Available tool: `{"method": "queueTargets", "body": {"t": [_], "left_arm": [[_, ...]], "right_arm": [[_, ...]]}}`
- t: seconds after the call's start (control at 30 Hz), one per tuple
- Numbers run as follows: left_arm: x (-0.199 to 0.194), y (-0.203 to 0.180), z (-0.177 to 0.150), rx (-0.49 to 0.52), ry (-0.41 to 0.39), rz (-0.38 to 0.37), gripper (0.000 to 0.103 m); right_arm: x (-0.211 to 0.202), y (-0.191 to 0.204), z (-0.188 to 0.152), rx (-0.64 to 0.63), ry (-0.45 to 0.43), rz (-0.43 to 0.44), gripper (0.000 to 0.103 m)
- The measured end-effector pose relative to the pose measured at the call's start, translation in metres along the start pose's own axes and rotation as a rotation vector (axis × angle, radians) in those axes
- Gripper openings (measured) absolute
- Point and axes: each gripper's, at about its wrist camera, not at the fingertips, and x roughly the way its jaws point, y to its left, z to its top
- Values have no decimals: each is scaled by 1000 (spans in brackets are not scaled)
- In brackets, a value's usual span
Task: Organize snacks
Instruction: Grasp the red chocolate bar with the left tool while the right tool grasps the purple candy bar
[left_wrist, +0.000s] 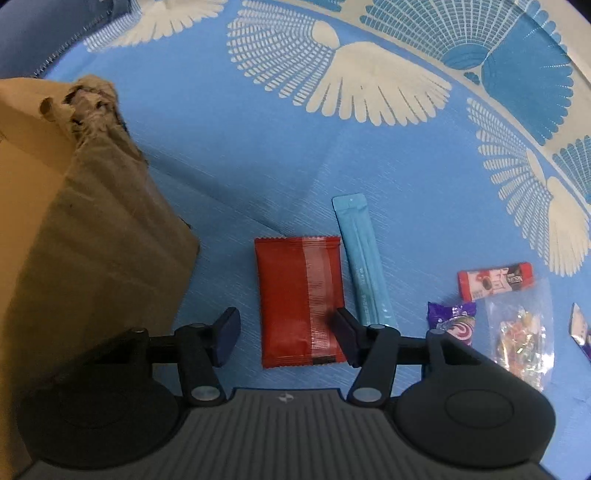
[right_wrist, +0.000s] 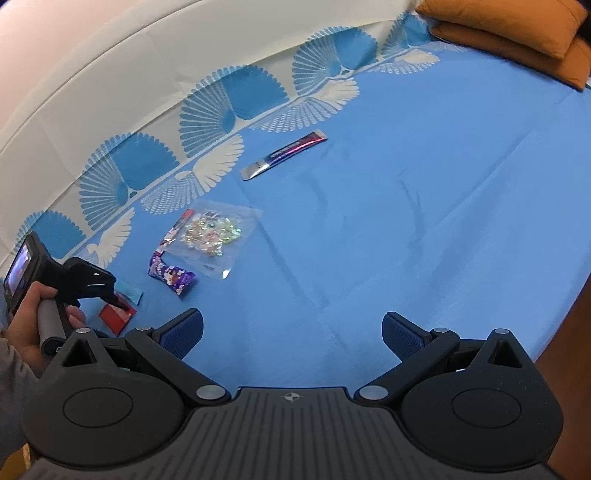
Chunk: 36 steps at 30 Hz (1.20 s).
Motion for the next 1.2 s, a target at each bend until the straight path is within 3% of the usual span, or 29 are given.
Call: {"method": "queueTargets", "body": {"t": [0.03,0.1,0.27,0.33,0.5,0.6,0.67,0.8,0.97,1.2], "left_arm": [[1,2,2,-8,14,-16,67],[7,3,10,3,65,-74,87],[21,-15,18,103,116,-33,100],[23,-19,16,138,113,1,100],[9,-10,8,187,92,-50,91],[-2,10,8,103,57,-100,83],[2,13,15,46,82,-61,83],[14,-3,29,39,141,32,93],[20,-7,37,63,137,29,100],[31,9,50,121,156,9,100]], "right_arm": [[-1,1,0,-8,-3,6,103],[-1,2,0,-11,-4,11,103],[0,0,1,-6,-1,8,103],[2,2,2,-15,-2,5,103],[10,7,13,-37,-22,7,103],[14,13,17,-50,-34,18,103],[17,16,17,-56,-32,23,103],[21,22,13,-64,-12,31,103],[31,32,19,-90,-18,50,103],[103,94,30,-352,25,210,103]]}}
